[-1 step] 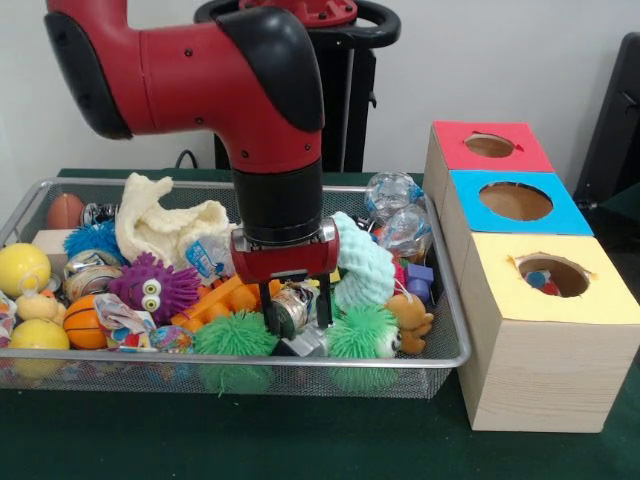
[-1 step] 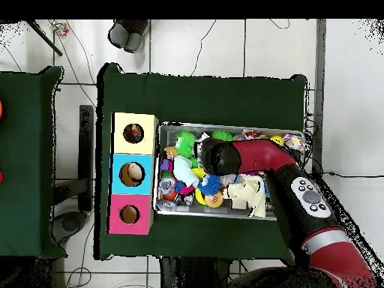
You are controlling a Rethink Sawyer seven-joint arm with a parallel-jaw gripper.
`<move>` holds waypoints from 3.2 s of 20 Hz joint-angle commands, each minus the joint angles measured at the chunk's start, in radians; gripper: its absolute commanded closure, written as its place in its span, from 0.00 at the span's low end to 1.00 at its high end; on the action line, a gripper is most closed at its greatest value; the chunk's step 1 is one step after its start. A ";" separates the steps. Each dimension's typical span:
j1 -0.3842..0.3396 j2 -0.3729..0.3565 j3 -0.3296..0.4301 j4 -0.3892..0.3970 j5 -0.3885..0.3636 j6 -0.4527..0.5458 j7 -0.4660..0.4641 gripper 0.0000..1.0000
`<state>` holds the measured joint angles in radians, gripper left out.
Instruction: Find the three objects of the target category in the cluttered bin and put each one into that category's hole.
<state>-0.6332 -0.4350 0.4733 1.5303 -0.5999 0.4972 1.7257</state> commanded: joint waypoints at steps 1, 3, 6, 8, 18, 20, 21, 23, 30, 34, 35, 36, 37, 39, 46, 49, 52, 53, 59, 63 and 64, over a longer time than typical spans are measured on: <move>0.002 0.077 -0.099 0.090 -0.091 -0.097 0.063 0.00; 0.005 0.080 -0.108 0.115 -0.095 -0.126 0.067 0.00; -0.023 0.086 -0.099 0.178 -0.065 -0.115 0.053 0.00; -0.035 0.084 -0.096 0.203 -0.069 -0.110 0.027 0.00; -0.154 0.087 -0.074 0.196 -0.117 -0.053 -0.139 0.00; -0.198 0.101 -0.063 0.176 -0.134 -0.042 -0.190 0.00; -0.219 0.105 -0.057 0.169 -0.144 -0.036 -0.217 0.00; -0.257 0.104 -0.046 0.162 -0.154 -0.011 -0.257 0.00; -0.318 0.073 -0.026 0.166 -0.177 0.047 -0.309 0.00; -0.335 0.081 -0.014 0.160 -0.189 0.048 -0.313 0.00; -0.340 0.085 -0.009 0.156 -0.193 0.051 -0.315 0.00; -0.343 0.089 -0.006 0.152 -0.197 0.054 -0.316 0.00; -0.346 0.092 -0.003 0.150 -0.202 0.054 -0.314 0.00; -0.350 0.096 0.003 0.144 -0.212 0.058 -0.313 0.00; -0.354 0.088 0.003 0.156 -0.228 0.052 -0.287 0.00; -0.347 0.081 -0.003 0.171 -0.230 0.041 -0.262 0.00; -0.333 0.054 -0.009 0.200 -0.224 0.041 -0.229 0.00; -0.324 0.039 -0.013 0.214 -0.220 0.046 -0.213 0.00; -0.285 -0.034 -0.005 0.281 -0.199 0.028 -0.151 0.00; -0.282 -0.025 0.030 0.240 -0.180 0.072 -0.201 0.00; -0.282 -0.025 0.035 0.232 -0.177 0.082 -0.211 0.00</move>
<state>-0.9250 -0.4738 0.5296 1.7069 -0.7164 0.3851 1.7255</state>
